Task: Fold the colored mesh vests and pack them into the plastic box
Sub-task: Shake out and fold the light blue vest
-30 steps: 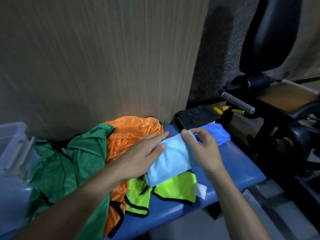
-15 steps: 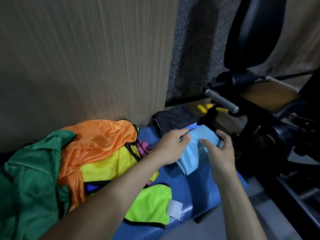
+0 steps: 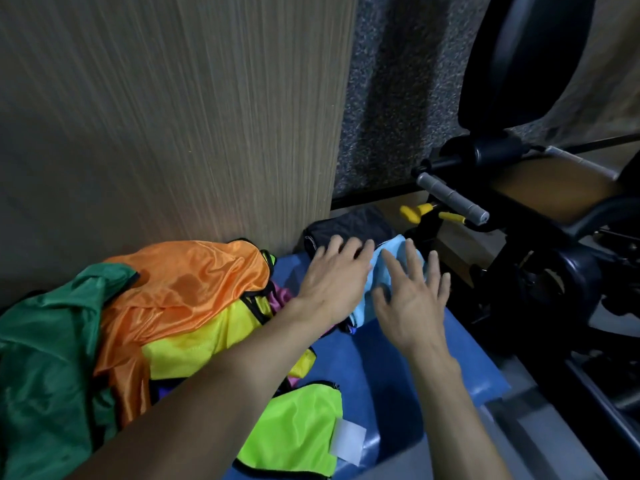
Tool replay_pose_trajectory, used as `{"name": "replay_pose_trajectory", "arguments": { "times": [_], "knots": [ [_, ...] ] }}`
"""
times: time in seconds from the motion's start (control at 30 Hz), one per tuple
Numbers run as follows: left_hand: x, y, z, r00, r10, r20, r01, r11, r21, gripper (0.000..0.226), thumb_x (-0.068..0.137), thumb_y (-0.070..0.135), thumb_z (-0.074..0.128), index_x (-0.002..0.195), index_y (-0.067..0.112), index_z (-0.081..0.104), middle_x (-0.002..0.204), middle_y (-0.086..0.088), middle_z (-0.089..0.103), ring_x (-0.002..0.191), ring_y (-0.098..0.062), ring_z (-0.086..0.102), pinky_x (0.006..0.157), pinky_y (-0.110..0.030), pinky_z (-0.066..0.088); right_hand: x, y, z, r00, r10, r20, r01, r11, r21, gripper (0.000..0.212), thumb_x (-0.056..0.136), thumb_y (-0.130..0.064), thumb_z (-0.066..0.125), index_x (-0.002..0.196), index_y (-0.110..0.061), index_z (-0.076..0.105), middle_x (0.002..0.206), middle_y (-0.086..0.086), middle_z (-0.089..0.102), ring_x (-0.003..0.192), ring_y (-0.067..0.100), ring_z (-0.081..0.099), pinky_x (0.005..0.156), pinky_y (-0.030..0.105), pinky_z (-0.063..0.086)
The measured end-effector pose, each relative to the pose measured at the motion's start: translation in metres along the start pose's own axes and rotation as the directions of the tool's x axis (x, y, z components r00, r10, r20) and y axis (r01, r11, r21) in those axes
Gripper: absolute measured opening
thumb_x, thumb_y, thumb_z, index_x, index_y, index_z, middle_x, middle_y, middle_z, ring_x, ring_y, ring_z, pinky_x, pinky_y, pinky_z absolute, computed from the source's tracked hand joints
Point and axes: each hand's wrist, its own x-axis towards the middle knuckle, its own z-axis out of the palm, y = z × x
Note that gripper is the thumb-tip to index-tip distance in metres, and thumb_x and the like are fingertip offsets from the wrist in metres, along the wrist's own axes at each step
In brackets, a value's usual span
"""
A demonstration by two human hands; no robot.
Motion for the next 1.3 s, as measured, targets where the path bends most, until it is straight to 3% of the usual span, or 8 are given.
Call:
{"name": "replay_pose_trajectory", "arguments": {
  "times": [0.13,0.23,0.33,0.57,0.73,0.93,1.13,1.3],
  "knots": [
    [-0.009,0.001,0.002,0.967,0.163,-0.194,-0.146,0.984,0.100,0.048,0.086,0.015,0.067,0.134,0.013,0.061,0.133,-0.004,0.057,0.117,-0.030,0.052,0.087,-0.041,0.048,0.006,-0.003,0.002,0.998,0.065,0.006,-0.065,0.997,-0.049,0.061,0.100,-0.036,0.048,0.157,-0.027,0.030,0.169,0.001,0.012,0.156,0.035,-0.003,0.123,0.059,0.001],
    [-0.019,-0.005,0.015,0.966,0.220,-0.138,-0.211,0.974,0.078,0.044,0.090,0.016,0.061,0.133,0.010,0.061,0.134,-0.003,0.060,0.121,-0.026,0.056,0.095,-0.038,0.049,0.013,-0.006,0.001,0.999,0.042,-0.026,-0.043,0.999,-0.021,0.054,0.098,-0.033,0.053,0.151,-0.022,0.042,0.165,0.004,0.020,0.156,0.035,0.001,0.124,0.058,0.002],
    [-0.024,-0.015,0.023,0.968,0.223,-0.118,-0.215,0.974,0.077,0.048,0.090,0.019,0.042,0.131,0.008,0.065,0.137,-0.005,0.063,0.128,-0.024,0.058,0.106,-0.037,0.048,0.018,-0.007,0.005,0.998,-0.051,-0.028,0.052,0.999,0.004,0.058,0.101,-0.029,0.048,0.157,-0.026,0.033,0.169,0.002,0.014,0.157,0.031,-0.003,0.124,0.057,-0.001],
    [-0.028,-0.025,0.024,0.992,0.121,0.038,-0.121,0.993,-0.018,0.060,0.104,0.045,0.016,0.159,0.028,0.030,0.164,-0.005,0.033,0.151,-0.031,0.030,0.125,-0.046,0.022,0.018,-0.013,0.017,0.984,0.178,0.021,-0.178,0.983,0.036,0.051,0.102,-0.038,0.038,0.153,-0.033,0.035,0.166,-0.003,0.011,0.147,0.034,0.017,0.114,0.063,0.027],
    [-0.027,-0.029,0.024,0.991,0.084,0.103,-0.081,0.996,-0.033,0.065,0.100,0.051,0.003,0.162,0.035,0.010,0.170,-0.002,0.017,0.157,-0.025,0.010,0.128,-0.043,0.005,0.021,-0.016,0.026,0.975,0.207,0.082,-0.210,0.977,0.031,0.054,0.104,-0.040,0.028,0.158,-0.034,0.025,0.169,-0.004,-0.002,0.151,0.033,0.007,0.117,0.066,0.016],
    [-0.028,-0.027,0.015,0.985,0.092,0.149,-0.091,0.996,-0.009,0.058,0.109,0.044,0.021,0.163,0.032,0.004,0.171,-0.002,0.007,0.157,-0.023,0.004,0.128,-0.042,0.001,0.023,-0.018,0.026,0.980,0.188,0.061,-0.193,0.978,0.079,0.060,0.106,-0.039,0.030,0.162,-0.033,0.011,0.171,-0.004,-0.008,0.155,0.034,-0.014,0.119,0.066,-0.005],
    [-0.062,-0.030,-0.025,0.991,0.130,-0.020,-0.131,0.990,-0.057,0.049,0.109,0.023,0.037,0.157,0.015,0.035,0.166,-0.007,0.028,0.155,-0.024,0.020,0.128,-0.040,0.009,0.017,-0.039,0.013,0.992,0.111,-0.051,-0.108,0.992,0.059,0.065,0.104,-0.036,0.046,0.162,-0.024,0.020,0.172,0.001,0.004,0.156,0.037,-0.009,0.119,0.066,-0.002],
    [-0.147,-0.069,-0.075,0.971,0.101,-0.218,-0.121,0.989,-0.082,0.041,0.098,0.026,0.049,0.136,0.015,0.060,0.137,-0.001,0.060,0.129,-0.021,0.053,0.110,-0.033,0.039,-0.004,-0.079,0.012,0.971,-0.117,-0.211,0.159,0.967,0.197,0.055,0.093,-0.019,0.057,0.148,-0.015,0.051,0.157,0.006,0.045,0.151,0.039,0.026,0.119,0.065,0.019]
  ]
}}
